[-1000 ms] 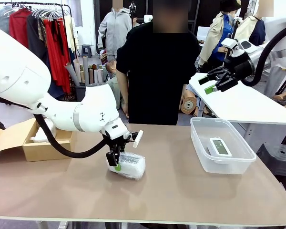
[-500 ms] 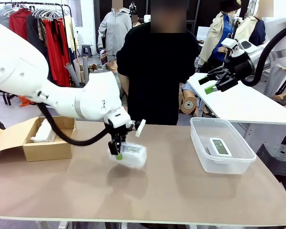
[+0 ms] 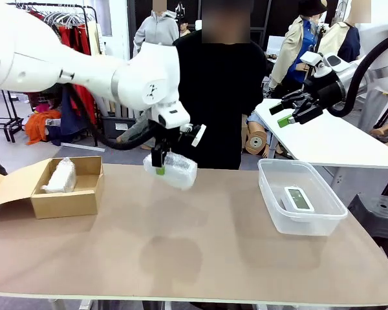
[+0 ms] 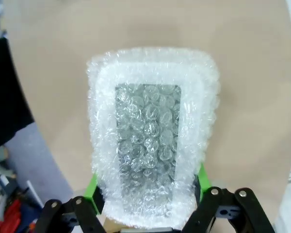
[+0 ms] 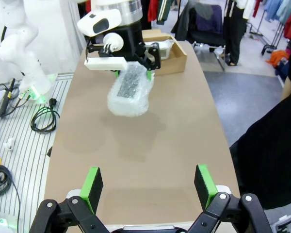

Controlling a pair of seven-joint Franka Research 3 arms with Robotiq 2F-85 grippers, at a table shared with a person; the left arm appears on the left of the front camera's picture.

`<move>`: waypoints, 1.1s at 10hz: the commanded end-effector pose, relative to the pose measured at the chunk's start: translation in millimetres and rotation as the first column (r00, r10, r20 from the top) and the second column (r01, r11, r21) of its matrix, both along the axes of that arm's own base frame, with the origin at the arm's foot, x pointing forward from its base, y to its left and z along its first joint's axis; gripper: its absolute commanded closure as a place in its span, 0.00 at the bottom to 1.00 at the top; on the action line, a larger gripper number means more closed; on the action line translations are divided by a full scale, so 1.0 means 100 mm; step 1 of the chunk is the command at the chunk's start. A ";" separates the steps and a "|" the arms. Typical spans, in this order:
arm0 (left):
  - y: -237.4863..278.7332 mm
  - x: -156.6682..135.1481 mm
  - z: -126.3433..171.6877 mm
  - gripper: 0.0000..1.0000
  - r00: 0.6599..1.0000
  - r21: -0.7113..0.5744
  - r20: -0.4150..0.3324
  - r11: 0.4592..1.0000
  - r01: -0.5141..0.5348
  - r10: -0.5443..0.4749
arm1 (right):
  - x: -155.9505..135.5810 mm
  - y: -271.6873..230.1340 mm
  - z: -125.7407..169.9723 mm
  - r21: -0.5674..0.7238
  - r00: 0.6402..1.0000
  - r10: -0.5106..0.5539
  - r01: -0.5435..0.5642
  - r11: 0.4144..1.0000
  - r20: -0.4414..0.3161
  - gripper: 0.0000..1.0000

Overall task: Separate and place wrapped and unwrapped clocks.
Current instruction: Pick up the Digital clock indicated by the person.

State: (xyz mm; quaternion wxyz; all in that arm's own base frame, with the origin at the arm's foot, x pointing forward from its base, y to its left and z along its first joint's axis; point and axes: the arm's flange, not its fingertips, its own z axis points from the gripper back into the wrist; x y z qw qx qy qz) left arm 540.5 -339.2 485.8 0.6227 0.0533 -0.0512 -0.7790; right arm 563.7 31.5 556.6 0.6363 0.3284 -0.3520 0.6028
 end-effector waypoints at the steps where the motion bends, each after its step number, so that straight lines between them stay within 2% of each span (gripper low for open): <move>1: -0.25 0.22 0.17 1.00 1.000 0.037 0.021 0.999 -0.012 0.011 | -0.01 0.00 0.02 0.000 1.000 0.003 -0.003 1.000 0.008 0.00; 3: -0.43 0.35 0.46 1.00 0.998 0.029 0.059 1.000 -0.003 0.001 | -0.01 0.00 0.02 0.000 1.000 0.003 -0.003 1.000 0.008 0.00; 6: -0.61 0.53 0.74 1.00 0.995 0.058 0.102 0.998 -0.026 0.020 | -0.01 0.00 0.02 0.000 1.000 0.003 -0.003 1.000 0.008 0.00; 9: -0.69 0.58 0.89 1.00 0.991 0.066 0.135 0.998 -0.025 0.016 | -0.01 0.00 0.02 0.000 1.000 0.003 -0.003 1.000 0.008 0.00; 11: -0.66 0.53 0.93 1.00 0.992 0.071 0.125 0.997 -0.025 0.016 | -0.01 0.00 0.02 0.000 1.000 0.003 -0.003 1.000 0.008 0.00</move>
